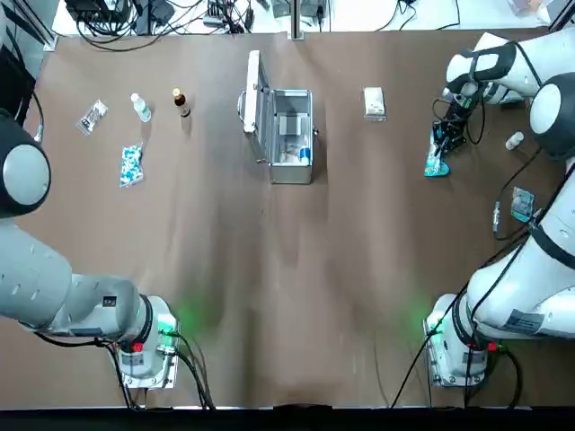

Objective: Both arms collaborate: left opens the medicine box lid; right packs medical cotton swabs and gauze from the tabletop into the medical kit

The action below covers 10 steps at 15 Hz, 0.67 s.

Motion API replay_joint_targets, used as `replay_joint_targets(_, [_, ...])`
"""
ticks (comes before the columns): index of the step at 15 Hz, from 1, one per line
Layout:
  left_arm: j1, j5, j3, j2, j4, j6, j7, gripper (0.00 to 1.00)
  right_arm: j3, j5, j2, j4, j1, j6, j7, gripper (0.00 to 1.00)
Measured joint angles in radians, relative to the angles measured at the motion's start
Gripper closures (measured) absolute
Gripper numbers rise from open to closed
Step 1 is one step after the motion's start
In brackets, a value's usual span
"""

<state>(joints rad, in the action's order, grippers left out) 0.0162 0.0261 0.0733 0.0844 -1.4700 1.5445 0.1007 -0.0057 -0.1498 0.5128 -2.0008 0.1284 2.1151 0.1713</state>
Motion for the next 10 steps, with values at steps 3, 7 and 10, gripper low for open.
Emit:
replay_joint_targets(3, [0.003,0.0,0.001,0.004,-0.002,0.008,-0.001,0.0,0.003,0.0,-0.001,0.021,-0.047,-0.016,0.011,0.91])
replay_joint_targets(7, [0.0,0.0,0.0,0.01,-0.003,0.021,-0.001,0.0,0.012,0.0,-0.009,0.137,-0.144,-0.171,0.06,0.91])
replay_joint_targets(10, [-0.001,0.0,-0.001,0.01,-0.003,0.024,-0.002,0.0,0.028,-0.003,-0.027,0.177,-0.25,-0.191,0.148,0.91])
